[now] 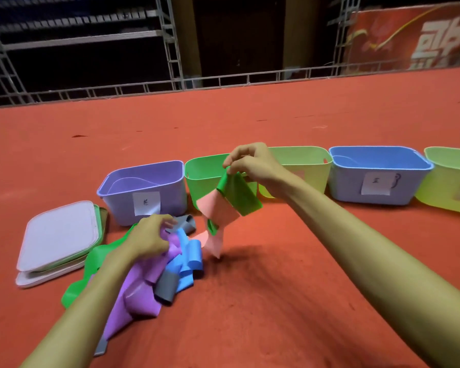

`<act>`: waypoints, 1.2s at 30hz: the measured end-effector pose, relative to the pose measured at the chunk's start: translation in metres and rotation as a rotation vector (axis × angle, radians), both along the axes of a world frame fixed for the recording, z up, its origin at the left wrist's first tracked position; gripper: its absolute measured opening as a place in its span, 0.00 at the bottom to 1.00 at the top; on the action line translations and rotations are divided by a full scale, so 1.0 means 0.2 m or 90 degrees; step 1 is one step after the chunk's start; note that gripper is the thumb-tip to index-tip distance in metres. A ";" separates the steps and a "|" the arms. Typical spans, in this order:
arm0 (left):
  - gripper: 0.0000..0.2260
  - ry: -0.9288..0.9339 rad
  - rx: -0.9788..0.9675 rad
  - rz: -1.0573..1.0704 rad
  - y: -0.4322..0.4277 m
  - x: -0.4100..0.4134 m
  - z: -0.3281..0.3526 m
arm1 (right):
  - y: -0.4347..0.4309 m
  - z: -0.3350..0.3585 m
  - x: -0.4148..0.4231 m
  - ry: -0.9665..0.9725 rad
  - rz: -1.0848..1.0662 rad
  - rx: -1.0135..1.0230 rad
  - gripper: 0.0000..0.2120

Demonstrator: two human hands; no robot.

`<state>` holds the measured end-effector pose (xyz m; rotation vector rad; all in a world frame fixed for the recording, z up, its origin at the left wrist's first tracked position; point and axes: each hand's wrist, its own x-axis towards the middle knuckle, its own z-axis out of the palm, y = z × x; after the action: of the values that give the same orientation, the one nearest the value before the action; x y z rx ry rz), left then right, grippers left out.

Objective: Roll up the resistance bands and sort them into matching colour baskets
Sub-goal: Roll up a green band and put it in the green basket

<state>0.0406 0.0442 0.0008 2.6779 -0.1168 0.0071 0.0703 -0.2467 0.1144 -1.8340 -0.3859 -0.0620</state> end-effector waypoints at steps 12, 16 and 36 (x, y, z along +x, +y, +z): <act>0.18 -0.045 -0.481 -0.135 -0.82 -0.02 0.08 | -0.35 -0.07 0.00 -0.099 -0.057 -0.072 0.04; 0.39 0.007 -0.325 -0.173 -0.93 -0.01 -0.03 | -0.47 -0.08 -0.01 -0.072 -0.089 -0.047 0.04; 0.34 0.127 0.133 -0.035 -0.76 0.26 0.17 | -0.75 -0.30 -0.03 0.120 -0.055 -0.070 0.02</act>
<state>0.0928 -0.1083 0.0352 2.8630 -0.1344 -0.3049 0.0635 -0.3958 0.0548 -1.9463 -0.1818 0.0737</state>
